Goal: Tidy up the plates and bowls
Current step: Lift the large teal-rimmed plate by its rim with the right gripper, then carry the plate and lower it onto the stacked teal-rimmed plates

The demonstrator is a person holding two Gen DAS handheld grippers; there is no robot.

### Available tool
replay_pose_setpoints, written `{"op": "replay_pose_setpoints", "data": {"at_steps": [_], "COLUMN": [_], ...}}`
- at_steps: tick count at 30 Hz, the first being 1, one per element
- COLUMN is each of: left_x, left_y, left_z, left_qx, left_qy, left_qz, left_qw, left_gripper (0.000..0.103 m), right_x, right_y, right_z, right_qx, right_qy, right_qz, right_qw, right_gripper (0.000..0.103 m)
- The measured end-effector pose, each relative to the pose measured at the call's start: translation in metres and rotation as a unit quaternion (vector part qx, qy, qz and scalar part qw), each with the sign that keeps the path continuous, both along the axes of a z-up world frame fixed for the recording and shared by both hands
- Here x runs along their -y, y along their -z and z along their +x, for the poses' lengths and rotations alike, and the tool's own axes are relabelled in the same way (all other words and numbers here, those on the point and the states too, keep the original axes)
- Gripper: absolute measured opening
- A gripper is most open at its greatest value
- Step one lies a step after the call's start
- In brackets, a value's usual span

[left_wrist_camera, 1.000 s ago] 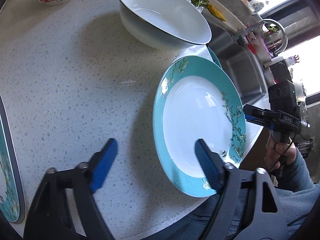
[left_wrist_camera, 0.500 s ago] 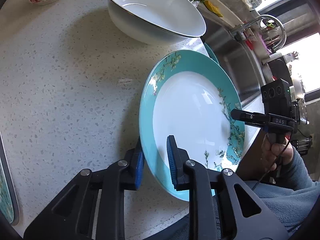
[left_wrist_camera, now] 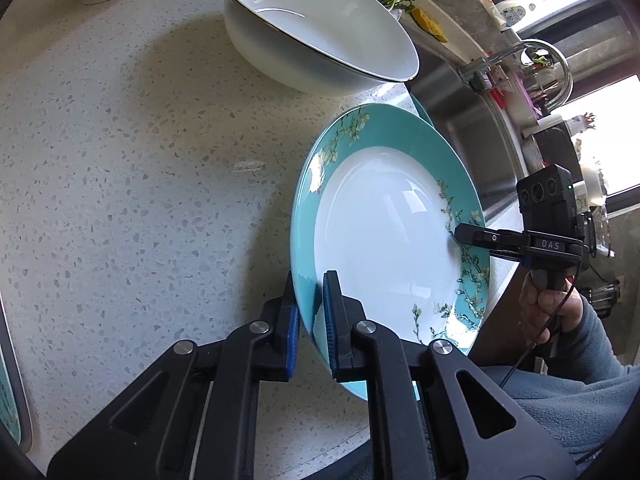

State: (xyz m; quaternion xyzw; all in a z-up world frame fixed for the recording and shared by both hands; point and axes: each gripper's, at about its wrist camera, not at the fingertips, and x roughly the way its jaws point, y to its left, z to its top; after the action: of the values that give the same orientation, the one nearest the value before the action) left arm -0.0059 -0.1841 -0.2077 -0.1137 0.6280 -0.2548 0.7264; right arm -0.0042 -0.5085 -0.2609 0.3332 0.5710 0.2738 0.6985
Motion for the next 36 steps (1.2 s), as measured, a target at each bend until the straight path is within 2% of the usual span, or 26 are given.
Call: {"op": "replay_pose_setpoints", "data": {"at_steps": [14, 22, 29, 36], "left_x": [-0.004, -0.019, -0.052, -0.106], "left_y": [-0.007, -0.023, -0.047, -0.080], "left_z": [-0.008, -0.018, -0.032, -0.048], "left_qx": [0.021, 0.032, 0.045, 0.065], "left_qy": [-0.001, -0.008, -0.035, -0.083], "left_qz": [0.001, 0.000, -0.002, 0.001], "left_qw": [0.9998, 0.9994, 0.9984, 0.9945], "left_gripper": [0.009, 0.009, 0.009, 0.009], "right_x": [-0.008, -0.020, -0.044, -0.099], "right_y": [-0.012, -0.025, -0.040, -0.065], "right_z": [-0.007, -0.012, -0.011, -0.003], "right_qx": [0.030, 0.039, 0.048, 0.069], "right_qy": [-0.009, -0.021, -0.048, -0.099], "right_qz": [-0.021, -0.019, -0.015, -0.006], "right_qw": [0.999, 0.999, 0.998, 0.993], "right_gripper": [0.012, 0.012, 0.012, 0.013]}}
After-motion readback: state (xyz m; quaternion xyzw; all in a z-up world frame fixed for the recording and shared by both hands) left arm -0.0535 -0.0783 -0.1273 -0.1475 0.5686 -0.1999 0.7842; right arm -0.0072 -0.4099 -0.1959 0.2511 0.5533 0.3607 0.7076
